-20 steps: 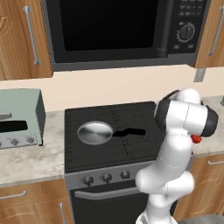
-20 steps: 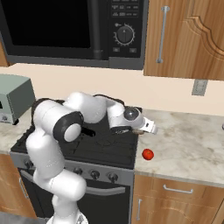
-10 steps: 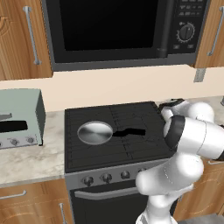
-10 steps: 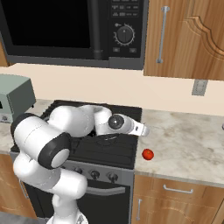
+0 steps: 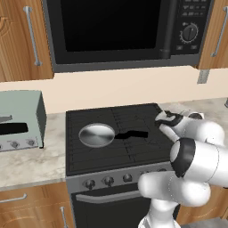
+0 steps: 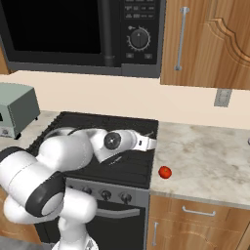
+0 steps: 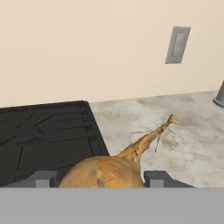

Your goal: Place the pan on the front left burner on the stove. Then place the tomato and the onion in the pan and turn on the front left burner.

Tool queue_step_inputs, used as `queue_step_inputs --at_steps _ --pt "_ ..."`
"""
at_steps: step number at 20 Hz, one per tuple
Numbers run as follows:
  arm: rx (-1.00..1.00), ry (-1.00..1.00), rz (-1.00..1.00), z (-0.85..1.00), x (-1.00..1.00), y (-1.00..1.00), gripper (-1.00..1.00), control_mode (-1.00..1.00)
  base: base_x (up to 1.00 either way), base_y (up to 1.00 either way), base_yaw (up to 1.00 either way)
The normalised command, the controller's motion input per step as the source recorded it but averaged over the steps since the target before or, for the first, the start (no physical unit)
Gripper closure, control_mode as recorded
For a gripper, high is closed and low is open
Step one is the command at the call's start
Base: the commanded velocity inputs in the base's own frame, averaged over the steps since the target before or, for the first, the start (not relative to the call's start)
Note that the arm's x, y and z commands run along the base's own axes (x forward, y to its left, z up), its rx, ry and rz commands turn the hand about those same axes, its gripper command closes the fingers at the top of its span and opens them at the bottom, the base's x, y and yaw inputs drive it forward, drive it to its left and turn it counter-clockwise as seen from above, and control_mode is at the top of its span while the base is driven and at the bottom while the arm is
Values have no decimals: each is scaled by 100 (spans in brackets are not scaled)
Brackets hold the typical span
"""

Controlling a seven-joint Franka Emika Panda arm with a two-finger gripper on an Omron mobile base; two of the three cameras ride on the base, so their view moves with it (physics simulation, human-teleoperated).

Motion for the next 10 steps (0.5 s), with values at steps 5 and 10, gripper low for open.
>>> queue_step_inputs --at_steps 5,10 --pt "0 11 0 100 0 21 100 -100 0 0 0" --pt "0 19 0 85 0 15 100 -100 0 0 0"
